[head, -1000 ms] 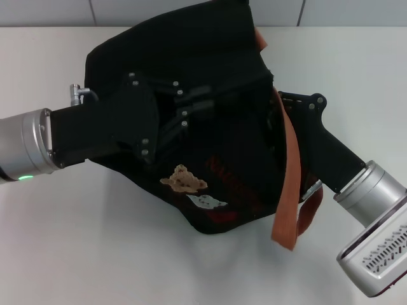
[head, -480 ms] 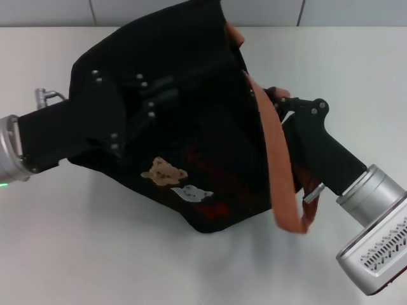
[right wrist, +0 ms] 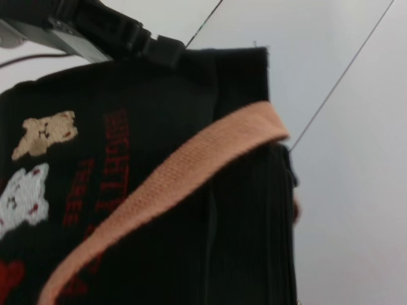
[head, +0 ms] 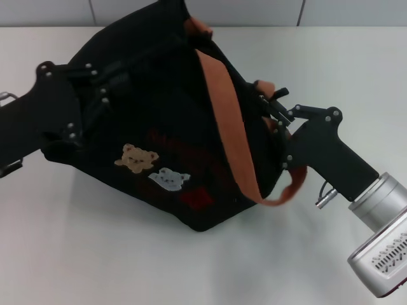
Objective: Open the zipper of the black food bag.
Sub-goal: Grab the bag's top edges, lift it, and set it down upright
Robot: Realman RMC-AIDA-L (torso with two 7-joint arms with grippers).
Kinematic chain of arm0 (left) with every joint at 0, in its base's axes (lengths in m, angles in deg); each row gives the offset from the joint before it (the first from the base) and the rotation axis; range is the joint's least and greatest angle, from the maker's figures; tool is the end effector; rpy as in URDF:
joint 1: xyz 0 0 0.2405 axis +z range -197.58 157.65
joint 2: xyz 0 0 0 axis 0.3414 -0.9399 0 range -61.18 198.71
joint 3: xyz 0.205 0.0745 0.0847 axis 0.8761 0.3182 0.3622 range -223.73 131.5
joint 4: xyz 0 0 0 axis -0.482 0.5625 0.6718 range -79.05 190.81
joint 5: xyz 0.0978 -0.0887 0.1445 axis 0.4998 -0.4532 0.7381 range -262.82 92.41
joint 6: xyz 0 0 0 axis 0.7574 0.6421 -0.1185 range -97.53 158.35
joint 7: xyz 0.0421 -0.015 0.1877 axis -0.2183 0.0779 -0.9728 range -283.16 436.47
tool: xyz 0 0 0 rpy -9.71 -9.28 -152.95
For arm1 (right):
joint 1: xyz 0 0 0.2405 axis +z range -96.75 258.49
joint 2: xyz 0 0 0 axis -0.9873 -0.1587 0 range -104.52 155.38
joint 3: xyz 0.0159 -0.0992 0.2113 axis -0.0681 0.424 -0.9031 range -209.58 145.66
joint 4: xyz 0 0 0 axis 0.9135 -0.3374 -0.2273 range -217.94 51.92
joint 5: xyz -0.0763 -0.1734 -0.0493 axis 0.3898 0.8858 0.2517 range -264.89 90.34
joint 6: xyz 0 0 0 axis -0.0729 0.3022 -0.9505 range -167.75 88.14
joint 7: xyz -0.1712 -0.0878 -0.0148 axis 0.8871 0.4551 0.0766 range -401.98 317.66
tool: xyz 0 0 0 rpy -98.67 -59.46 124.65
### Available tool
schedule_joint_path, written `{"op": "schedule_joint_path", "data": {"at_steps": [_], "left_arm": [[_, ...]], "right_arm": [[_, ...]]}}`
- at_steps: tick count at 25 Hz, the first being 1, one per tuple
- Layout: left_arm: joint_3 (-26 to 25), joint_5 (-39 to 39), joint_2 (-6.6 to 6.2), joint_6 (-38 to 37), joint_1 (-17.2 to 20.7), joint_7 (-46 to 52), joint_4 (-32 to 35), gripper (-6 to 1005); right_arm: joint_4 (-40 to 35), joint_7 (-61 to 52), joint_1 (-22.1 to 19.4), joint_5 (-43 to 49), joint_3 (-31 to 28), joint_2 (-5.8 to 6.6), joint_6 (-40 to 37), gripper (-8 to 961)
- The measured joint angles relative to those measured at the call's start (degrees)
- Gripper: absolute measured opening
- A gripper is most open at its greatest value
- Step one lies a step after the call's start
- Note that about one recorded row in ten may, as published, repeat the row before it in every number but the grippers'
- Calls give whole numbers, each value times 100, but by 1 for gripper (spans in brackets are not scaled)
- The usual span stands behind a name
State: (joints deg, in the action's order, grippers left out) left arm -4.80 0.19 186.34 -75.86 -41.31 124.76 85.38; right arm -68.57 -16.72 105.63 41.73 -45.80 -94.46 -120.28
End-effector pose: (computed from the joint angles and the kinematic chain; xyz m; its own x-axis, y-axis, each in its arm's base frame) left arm -0.1928 0.2829 0.0255 0.5923 -0.2054 0.7791 0.2289 -0.8843 -0.4071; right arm 0.1969 0.2944 -0.0859 0.8206 0.4929 -0.2892 -0.0202 -0.4806 -0.8767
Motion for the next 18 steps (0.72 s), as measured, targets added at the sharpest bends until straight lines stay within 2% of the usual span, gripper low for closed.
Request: {"op": "schedule_joint_path", "data": {"at_steps": [4,14,18], "left_arm": [[-164,0,-24,44,106,-3,-48,89],[-216,11,-50,118,254,-33,-53,89],[-222,24,-13,208,289,-175,-68,89]], "right_arm": [[-123,-157,-39,-8,-75,1,10,-2],[-200,-334,-2,-10,-128,1,11,-1],[-173,-570,31,-10,-137,1,2,7]]}}
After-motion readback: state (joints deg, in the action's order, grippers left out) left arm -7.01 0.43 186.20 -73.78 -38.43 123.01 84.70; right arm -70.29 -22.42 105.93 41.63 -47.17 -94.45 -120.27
